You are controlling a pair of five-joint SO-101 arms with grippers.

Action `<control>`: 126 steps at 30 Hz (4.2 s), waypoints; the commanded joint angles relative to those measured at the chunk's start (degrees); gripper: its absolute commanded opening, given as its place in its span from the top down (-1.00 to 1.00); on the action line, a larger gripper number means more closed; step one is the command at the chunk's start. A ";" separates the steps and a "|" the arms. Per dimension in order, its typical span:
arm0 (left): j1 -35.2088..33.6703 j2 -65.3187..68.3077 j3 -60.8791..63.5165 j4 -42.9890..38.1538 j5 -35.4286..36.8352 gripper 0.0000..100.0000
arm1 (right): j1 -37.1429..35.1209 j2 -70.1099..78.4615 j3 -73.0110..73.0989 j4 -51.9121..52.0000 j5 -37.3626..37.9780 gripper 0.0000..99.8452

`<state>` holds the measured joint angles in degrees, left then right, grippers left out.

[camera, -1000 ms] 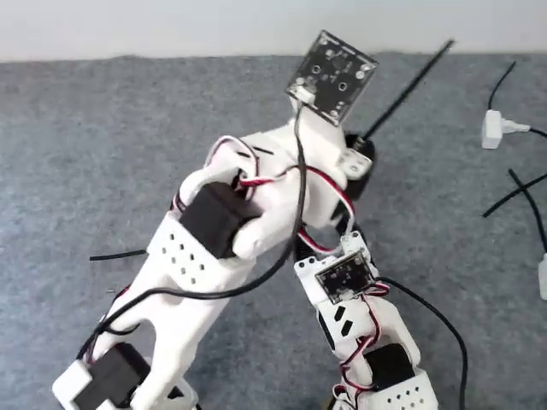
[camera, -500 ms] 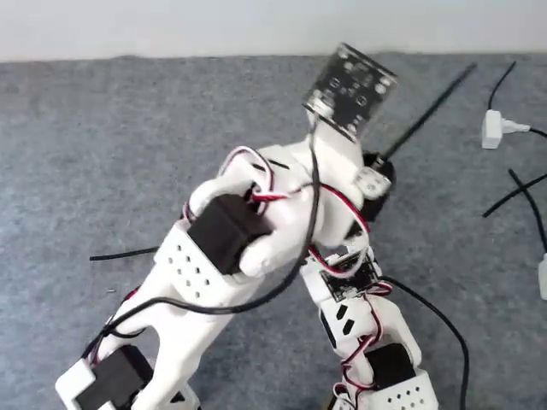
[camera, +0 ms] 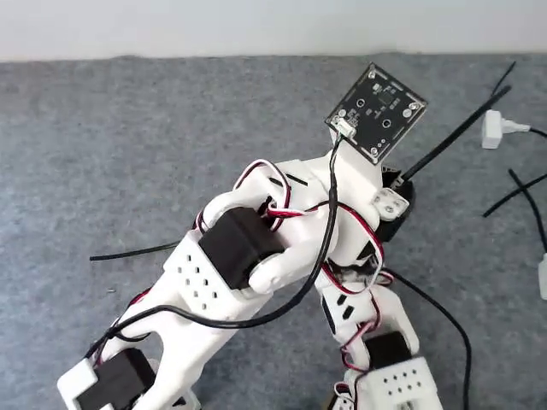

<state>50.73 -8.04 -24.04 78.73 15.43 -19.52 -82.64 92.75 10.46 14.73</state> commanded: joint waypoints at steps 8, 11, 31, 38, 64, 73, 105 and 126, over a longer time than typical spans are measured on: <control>0.18 -0.79 -0.57 0.18 0.62 0.98 | 8.31 25.36 -12.13 -10.68 -7.03 0.68; 0.18 -0.79 -0.57 0.53 0.62 0.98 | 8.40 26.51 -12.31 -10.77 -7.03 0.68; -11.87 -0.79 -4.09 0.53 -1.93 0.98 | -0.48 26.51 -8.44 -3.65 -1.58 0.68; -17.32 -0.79 -4.09 5.27 -5.89 0.98 | 0.66 26.51 -8.44 -2.86 -1.58 0.68; -29.80 -8.70 10.59 18.29 -36.40 0.98 | 13.67 26.95 -10.02 -7.69 -4.31 0.68; -27.69 -31.74 48.31 1.85 -42.02 0.98 | 13.67 27.03 -10.02 -7.60 -4.31 0.68; -32.62 -69.71 110.81 -46.77 -48.44 0.98 | 11.74 27.03 -8.97 -7.60 -3.87 0.67; -29.01 -69.63 99.47 -32.26 -47.56 0.98 | 9.89 27.12 -8.79 -7.43 -3.78 0.67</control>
<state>18.37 -77.32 79.25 44.35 -32.57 -9.41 -56.09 84.75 3.96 11.12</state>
